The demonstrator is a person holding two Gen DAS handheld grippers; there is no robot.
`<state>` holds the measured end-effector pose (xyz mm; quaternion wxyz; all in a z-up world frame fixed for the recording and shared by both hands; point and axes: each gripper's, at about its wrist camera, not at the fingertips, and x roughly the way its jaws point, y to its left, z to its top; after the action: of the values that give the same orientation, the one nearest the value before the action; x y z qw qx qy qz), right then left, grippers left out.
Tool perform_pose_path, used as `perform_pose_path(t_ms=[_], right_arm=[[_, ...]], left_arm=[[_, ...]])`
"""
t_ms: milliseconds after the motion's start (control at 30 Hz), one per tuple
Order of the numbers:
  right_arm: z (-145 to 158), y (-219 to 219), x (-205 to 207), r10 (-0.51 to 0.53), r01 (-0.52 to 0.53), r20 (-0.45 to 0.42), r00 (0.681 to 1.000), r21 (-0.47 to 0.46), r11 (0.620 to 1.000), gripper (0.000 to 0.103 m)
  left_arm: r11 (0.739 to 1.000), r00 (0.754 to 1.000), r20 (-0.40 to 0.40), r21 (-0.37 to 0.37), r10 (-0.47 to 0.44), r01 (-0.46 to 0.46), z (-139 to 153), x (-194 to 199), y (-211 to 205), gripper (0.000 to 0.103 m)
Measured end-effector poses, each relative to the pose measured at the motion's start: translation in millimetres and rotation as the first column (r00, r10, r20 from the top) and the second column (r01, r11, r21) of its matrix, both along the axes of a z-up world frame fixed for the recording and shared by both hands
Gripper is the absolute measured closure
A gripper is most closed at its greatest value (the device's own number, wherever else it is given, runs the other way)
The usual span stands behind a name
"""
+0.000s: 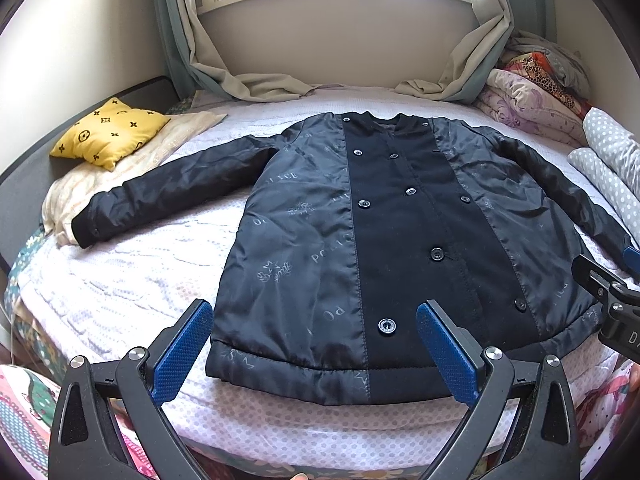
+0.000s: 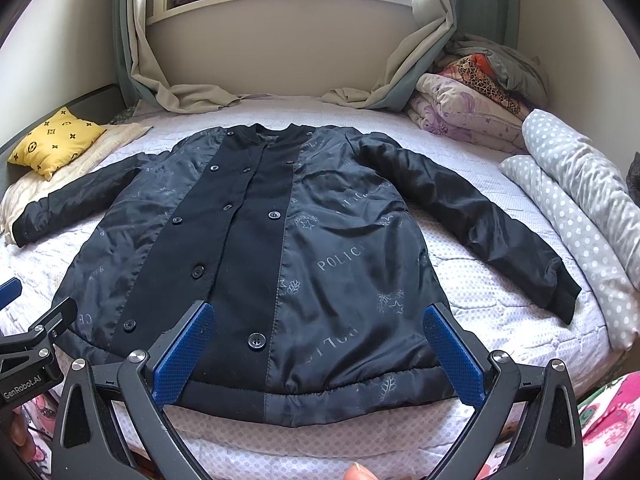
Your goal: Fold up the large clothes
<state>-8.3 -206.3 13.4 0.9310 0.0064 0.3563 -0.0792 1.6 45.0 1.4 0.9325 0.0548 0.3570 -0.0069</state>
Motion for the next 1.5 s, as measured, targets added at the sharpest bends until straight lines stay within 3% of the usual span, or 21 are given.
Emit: perform_pose_path(t_ms=[1500], right_arm=[[-3.2, -2.5, 1.2, -0.006, 0.006, -0.008, 1.0, 0.005, 1.0, 0.0]], left_arm=[[1.0, 1.0, 0.002, 0.006, 0.014, -0.014, -3.3, 3.6, 1.9, 0.0]])
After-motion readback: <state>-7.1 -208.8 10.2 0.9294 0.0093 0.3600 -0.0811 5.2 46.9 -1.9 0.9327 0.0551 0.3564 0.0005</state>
